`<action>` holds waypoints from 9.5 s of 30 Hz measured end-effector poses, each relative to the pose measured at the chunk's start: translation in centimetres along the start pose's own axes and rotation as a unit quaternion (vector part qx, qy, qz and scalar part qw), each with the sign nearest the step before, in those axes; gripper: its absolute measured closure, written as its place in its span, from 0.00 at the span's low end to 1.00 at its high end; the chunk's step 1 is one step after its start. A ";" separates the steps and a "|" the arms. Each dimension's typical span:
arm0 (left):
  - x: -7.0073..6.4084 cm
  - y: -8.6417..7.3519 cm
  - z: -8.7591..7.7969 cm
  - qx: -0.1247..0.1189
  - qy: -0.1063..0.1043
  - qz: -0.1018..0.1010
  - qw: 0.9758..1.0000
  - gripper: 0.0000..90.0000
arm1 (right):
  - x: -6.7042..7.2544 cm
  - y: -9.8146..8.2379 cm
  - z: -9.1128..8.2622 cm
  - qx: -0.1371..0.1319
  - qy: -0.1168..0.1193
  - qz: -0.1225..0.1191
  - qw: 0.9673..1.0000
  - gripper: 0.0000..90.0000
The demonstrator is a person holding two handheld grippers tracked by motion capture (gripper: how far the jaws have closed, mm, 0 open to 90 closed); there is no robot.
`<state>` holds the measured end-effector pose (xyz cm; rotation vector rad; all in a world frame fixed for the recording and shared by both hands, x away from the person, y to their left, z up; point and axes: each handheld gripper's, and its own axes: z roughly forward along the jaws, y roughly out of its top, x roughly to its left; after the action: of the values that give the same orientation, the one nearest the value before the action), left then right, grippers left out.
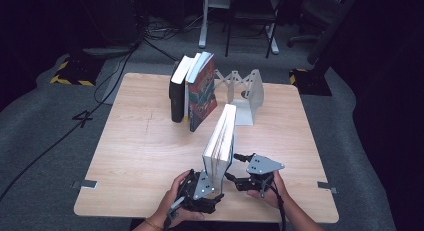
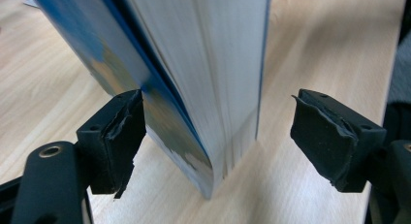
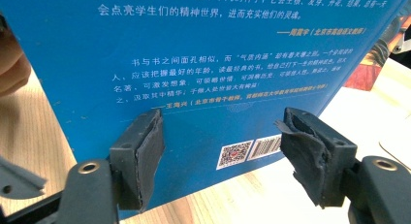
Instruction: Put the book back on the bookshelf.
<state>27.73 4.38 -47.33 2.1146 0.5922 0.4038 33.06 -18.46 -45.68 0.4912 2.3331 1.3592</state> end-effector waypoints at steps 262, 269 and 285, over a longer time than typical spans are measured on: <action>10.1 -7.6 -4.4 0.106 0.021 -0.073 0.991 0.17 | -8.5 11.0 -9.5 0.110 -0.071 0.061 0.990 0.68; 10.1 -7.6 -4.3 0.105 0.020 -0.073 0.992 0.16 | -9.9 11.0 -9.2 0.106 -0.099 0.075 0.987 0.68; 10.1 -7.6 -4.3 0.106 0.019 -0.072 0.992 0.16 | -12.6 12.5 -7.2 0.091 -0.146 0.092 0.981 0.68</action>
<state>32.06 16.66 -50.49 2.2518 0.8363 0.3120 41.56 -24.06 -29.42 0.9173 2.2184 1.0688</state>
